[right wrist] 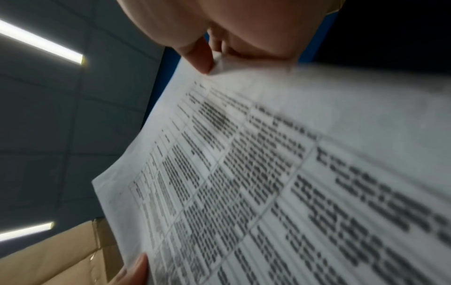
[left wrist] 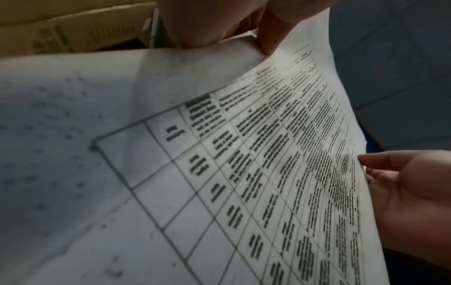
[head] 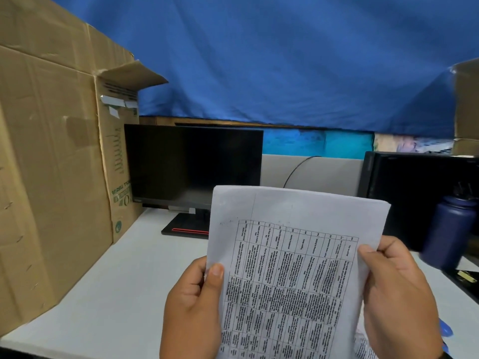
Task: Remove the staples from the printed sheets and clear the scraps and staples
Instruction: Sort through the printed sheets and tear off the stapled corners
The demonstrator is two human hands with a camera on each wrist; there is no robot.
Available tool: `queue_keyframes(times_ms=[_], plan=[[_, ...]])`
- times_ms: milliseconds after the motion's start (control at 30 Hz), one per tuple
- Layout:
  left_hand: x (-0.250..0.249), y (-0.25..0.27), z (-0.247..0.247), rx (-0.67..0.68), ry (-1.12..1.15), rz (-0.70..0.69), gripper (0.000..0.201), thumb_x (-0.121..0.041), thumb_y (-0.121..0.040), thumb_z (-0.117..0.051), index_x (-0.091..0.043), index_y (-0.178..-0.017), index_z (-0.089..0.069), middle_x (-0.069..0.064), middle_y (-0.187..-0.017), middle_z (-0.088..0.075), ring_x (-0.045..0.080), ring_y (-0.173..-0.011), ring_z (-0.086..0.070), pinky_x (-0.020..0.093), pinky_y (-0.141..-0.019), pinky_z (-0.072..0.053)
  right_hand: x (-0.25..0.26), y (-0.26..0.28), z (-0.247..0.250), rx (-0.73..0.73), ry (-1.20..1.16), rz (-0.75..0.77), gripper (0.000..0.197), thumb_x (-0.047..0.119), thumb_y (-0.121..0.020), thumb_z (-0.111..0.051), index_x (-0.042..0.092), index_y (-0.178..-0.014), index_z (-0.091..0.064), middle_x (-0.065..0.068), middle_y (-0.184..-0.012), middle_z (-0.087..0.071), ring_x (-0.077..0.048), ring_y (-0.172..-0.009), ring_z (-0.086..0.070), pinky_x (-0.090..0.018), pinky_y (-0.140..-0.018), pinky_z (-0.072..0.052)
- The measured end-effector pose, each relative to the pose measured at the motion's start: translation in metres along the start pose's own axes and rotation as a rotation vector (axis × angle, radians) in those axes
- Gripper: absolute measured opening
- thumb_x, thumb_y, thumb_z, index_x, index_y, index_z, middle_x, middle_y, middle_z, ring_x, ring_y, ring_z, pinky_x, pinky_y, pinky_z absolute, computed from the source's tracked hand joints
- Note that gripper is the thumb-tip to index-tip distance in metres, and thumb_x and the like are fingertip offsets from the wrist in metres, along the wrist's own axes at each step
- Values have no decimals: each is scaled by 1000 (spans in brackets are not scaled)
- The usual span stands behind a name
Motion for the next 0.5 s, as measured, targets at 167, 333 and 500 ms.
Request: queue_keyframes(times_ms=[167, 333, 500], plan=[[-20, -8, 8, 11, -47, -87, 21, -24, -97, -55, -30, -89, -73, -13, -82, -76, -1, -75, -69, 23, -66, -46, 20, -6, -4, 150, 38, 26, 19, 8, -98, -48, 18, -103, -63, -3, -90, -77, -20, -79, -73, -40, -74, -53], [-15, -15, 0, 73, -12, -49, 26, -23, -98, -54, -37, -91, -74, -8, -89, -78, 7, -83, -72, 30, -74, -50, 18, -2, -4, 131, -142, -52, 21, 11, -99, -46, 18, -107, -63, -9, -98, -76, -26, -89, -73, -52, -84, -55], [-5, -13, -12, 62, 19, -42, 29, -23, -100, -50, -39, -88, -71, -7, -91, -77, 13, -89, -72, 36, -79, -51, 25, 5, -3, 49, -157, 46, 19, 11, -100, -46, 22, -107, -60, -5, -99, -76, -24, -92, -73, -52, -87, -54]])
Point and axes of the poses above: each hand's wrist, its own y-axis away from the middle knuckle, its own z-axis out of the back of the hand, x = y × z, the point moved 7 cm from there along -y, towards the middle knuckle
